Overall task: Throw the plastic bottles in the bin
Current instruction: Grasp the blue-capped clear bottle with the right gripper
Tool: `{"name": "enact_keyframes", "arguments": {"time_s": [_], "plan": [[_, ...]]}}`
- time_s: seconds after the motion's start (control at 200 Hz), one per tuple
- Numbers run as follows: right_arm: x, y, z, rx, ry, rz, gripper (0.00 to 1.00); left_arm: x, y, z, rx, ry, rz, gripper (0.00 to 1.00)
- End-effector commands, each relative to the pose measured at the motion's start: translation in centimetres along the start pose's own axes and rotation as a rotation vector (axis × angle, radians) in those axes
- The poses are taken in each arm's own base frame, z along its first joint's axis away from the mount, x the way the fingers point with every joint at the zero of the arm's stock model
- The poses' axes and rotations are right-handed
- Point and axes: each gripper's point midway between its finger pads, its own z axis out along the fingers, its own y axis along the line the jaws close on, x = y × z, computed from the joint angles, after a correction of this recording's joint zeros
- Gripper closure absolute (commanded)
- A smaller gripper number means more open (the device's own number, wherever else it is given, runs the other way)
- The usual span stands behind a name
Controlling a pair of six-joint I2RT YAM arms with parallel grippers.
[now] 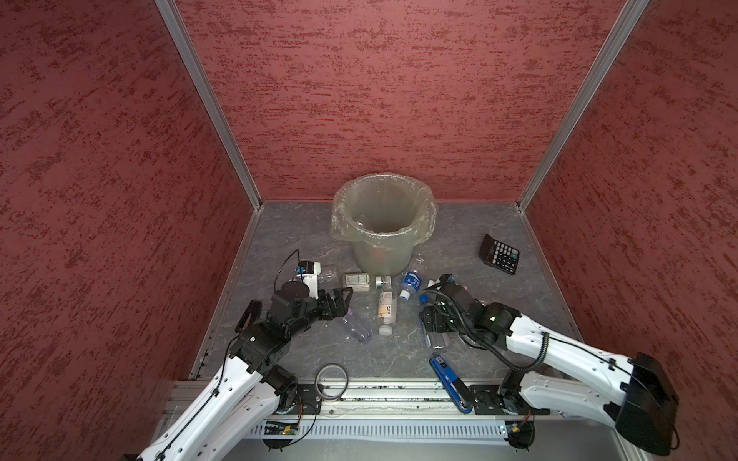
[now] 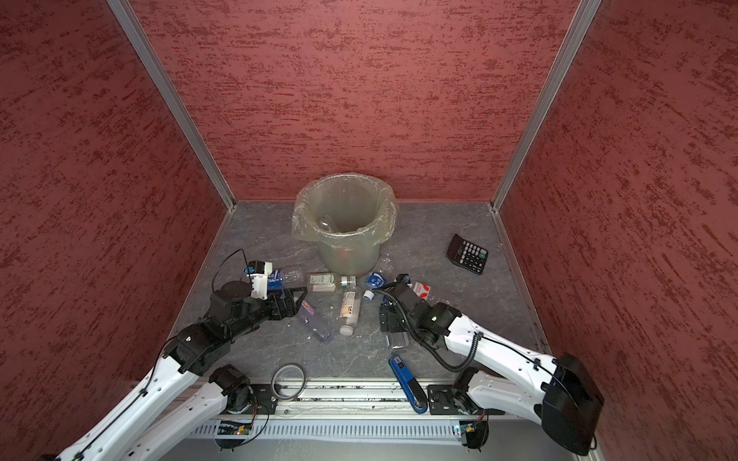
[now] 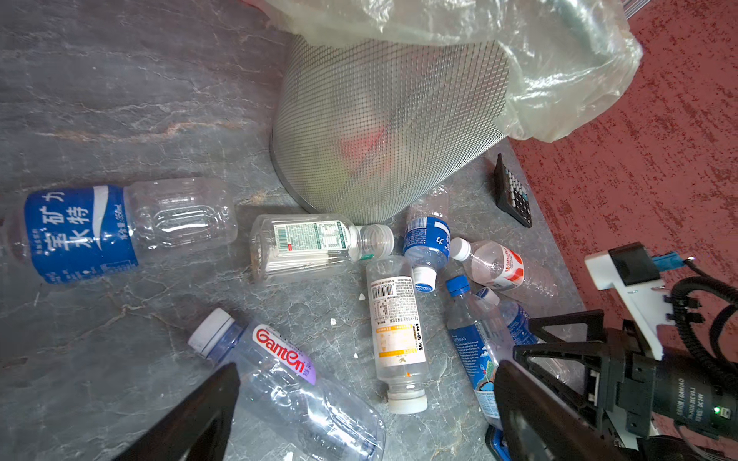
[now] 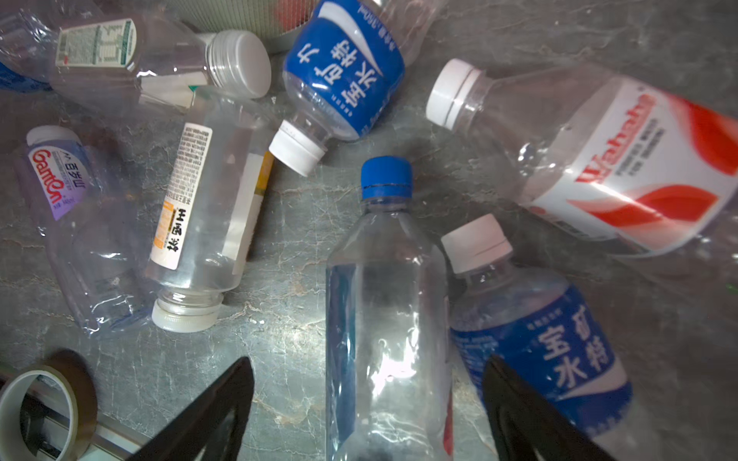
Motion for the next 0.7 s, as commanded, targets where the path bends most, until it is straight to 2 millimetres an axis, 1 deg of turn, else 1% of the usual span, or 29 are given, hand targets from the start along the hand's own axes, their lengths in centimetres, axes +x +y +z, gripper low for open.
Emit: {"name": "enact_keyframes", "arguments": {"time_s": [0.0, 0.11, 0.271, 0.376, 0.441, 0.581, 0.696], "plan": [[0.2, 0.8, 0.3, -0.007, 0.003, 0.023, 0.09, 0.9, 0.1, 0.0, 0.002, 0.018, -0.017, 0.00], [0.7, 0.6, 0.8, 0.013, 0.021, 0.018, 0.09, 1.4, 0.4, 0.1, -0.001, 0.029, -0.024, 0.00], [0.7, -0.3, 1.3, 0.074, 0.026, 0.004, 0.09, 1.9, 0.6, 0.2, -0.004, 0.038, -0.034, 0.00], [0.9, -0.2, 2.1, 0.089, 0.047, -0.007, 0.11, 2.1, 0.8, 0.0, -0.008, 0.039, -0.036, 0.00], [0.9, -0.2, 2.6, 0.098, 0.057, -0.012, 0.14, 2.2, 1.0, -0.1, -0.014, 0.039, -0.038, 0.00], [0.3, 0.1, 2.8, 0.106, 0.045, -0.022, 0.18, 2.6, 1.3, -0.3, -0.020, 0.039, -0.046, 0.00], [0.0, 0.5, 3.2, 0.111, 0.051, -0.036, 0.20, 3.3, 1.7, -0.3, -0.025, 0.054, -0.058, 0.00]]}}
